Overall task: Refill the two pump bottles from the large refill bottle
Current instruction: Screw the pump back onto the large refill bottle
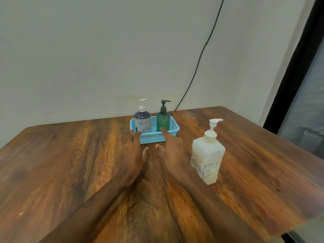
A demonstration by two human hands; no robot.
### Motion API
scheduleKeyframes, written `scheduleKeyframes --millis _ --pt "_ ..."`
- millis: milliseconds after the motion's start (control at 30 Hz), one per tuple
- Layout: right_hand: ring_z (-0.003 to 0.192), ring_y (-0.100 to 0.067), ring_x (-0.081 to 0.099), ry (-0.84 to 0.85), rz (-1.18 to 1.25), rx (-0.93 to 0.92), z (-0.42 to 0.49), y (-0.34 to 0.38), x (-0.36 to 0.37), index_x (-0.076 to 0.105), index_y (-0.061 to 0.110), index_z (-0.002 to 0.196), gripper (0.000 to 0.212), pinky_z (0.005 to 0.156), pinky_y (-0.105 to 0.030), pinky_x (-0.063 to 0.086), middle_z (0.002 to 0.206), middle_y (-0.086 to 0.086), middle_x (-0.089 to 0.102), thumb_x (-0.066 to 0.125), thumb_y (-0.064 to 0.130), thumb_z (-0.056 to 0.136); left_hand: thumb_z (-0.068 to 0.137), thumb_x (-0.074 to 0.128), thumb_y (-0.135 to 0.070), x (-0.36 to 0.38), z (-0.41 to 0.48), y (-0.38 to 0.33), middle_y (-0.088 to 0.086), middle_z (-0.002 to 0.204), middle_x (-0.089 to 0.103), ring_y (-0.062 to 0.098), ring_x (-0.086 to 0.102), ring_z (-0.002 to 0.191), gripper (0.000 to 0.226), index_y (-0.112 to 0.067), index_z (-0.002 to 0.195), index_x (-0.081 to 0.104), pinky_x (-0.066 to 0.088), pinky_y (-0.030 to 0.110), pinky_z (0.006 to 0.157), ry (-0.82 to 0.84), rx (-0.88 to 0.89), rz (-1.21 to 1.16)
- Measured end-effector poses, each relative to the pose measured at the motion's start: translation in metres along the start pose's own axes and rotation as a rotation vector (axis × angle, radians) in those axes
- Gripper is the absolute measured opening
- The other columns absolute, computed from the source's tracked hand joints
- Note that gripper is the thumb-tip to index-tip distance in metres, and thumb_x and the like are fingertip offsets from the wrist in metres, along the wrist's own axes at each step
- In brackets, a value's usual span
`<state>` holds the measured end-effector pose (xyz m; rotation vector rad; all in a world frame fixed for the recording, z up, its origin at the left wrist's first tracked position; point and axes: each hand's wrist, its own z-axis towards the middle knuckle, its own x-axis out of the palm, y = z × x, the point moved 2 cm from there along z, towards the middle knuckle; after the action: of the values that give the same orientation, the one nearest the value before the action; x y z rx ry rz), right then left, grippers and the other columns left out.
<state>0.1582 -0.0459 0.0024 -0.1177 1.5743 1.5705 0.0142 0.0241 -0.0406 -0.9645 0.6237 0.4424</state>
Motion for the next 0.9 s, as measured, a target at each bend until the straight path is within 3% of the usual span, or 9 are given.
scheduleKeyframes --millis 33,100,200,300,400,467,600,767,900 --pt "0.12 -0.019 0.06 0.035 -0.048 -0.023 -0.009 0.0 -0.006 0.036 0.032 0.152 0.057 0.099 -0.031 0.048 0.142 -0.002 0.058 0.056 0.047 0.101 0.098 0.061 -0.046 -0.002 -0.008 -0.008 0.005 0.162 0.036 0.025 0.041 0.145 0.068 -0.023 0.155 0.032 0.042 0.043 0.117 0.0 0.01 0.021" --pt "0.126 -0.016 0.057 0.078 -0.069 -0.071 -0.037 0.0 -0.023 0.046 0.026 0.147 0.052 0.109 -0.028 0.044 0.145 0.0 0.056 0.061 0.039 0.1 0.096 0.067 -0.042 -0.006 -0.022 -0.029 0.002 0.155 0.044 0.021 0.046 0.14 0.06 -0.023 0.146 0.042 0.044 0.033 0.112 -0.002 0.075 0.062" --pt "0.094 -0.005 0.066 -0.177 -0.05 -0.306 -0.089 -0.008 -0.06 0.071 0.024 0.115 0.021 0.089 -0.023 0.057 0.11 0.007 0.073 0.069 0.032 0.095 0.091 0.075 -0.036 -0.008 -0.037 -0.065 -0.001 0.131 0.062 0.017 0.058 0.121 0.042 -0.02 0.126 0.059 0.049 0.028 0.1 0.012 0.142 0.1" --pt "0.082 0.001 0.063 -0.291 0.032 -0.295 -0.118 -0.028 -0.094 0.073 0.025 0.098 0.01 0.074 -0.008 0.049 0.096 0.01 0.072 0.076 0.027 0.089 0.093 0.073 -0.032 -0.003 -0.044 -0.093 -0.006 0.123 0.066 0.013 0.061 0.113 0.032 -0.021 0.122 0.063 0.05 0.026 0.099 0.087 0.113 0.149" --pt "0.085 -0.003 0.063 -0.351 0.075 -0.209 -0.125 -0.052 -0.116 0.066 0.026 0.104 0.027 0.073 -0.021 0.057 0.103 0.01 0.069 0.082 0.034 0.083 0.097 0.068 -0.034 0.004 -0.053 -0.11 -0.006 0.13 0.059 0.015 0.059 0.12 0.039 -0.02 0.131 0.057 0.047 0.028 0.108 0.193 0.067 0.135" --pt "0.099 -0.007 0.063 -0.348 0.077 -0.131 -0.118 -0.065 -0.125 0.056 0.027 0.118 0.054 0.079 -0.029 0.06 0.119 0.008 0.064 0.086 0.043 0.076 0.099 0.065 -0.036 0.011 -0.052 -0.116 0.0 0.137 0.057 0.017 0.058 0.123 0.044 -0.019 0.136 0.051 0.047 0.03 0.108 0.207 0.048 0.135" --pt "0.132 -0.022 0.05 -0.217 -0.01 0.015 -0.092 -0.074 -0.125 0.033 0.024 0.143 0.101 0.102 -0.039 0.05 0.147 0.0 0.046 0.089 0.056 0.065 0.098 0.065 -0.023 0.019 -0.049 -0.12 0.001 0.13 0.06 0.02 0.062 0.115 0.045 -0.02 0.138 0.046 0.056 0.036 0.099 0.193 0.006 0.111" --pt "0.123 -0.021 0.058 -0.129 0.012 0.049 -0.065 -0.082 -0.106 0.033 0.024 0.139 0.109 0.097 -0.043 0.055 0.136 0.002 0.055 0.086 0.068 0.054 0.087 0.065 -0.05 0.055 -0.026 -0.09 -0.014 0.111 0.063 0.01 0.064 0.096 0.035 -0.041 0.118 0.049 0.061 0.027 0.083 0.169 0.058 0.132" --pt "0.124 -0.018 0.058 -0.128 0.04 0.035 -0.057 -0.089 -0.093 0.035 0.028 0.143 0.105 0.098 -0.04 0.055 0.141 0.006 0.055 0.085 0.067 0.059 0.092 0.065 -0.038 0.06 -0.033 -0.099 -0.009 0.121 0.064 0.012 0.065 0.107 0.035 -0.035 0.125 0.053 0.062 0.037 0.09 0.223 0.109 0.086"
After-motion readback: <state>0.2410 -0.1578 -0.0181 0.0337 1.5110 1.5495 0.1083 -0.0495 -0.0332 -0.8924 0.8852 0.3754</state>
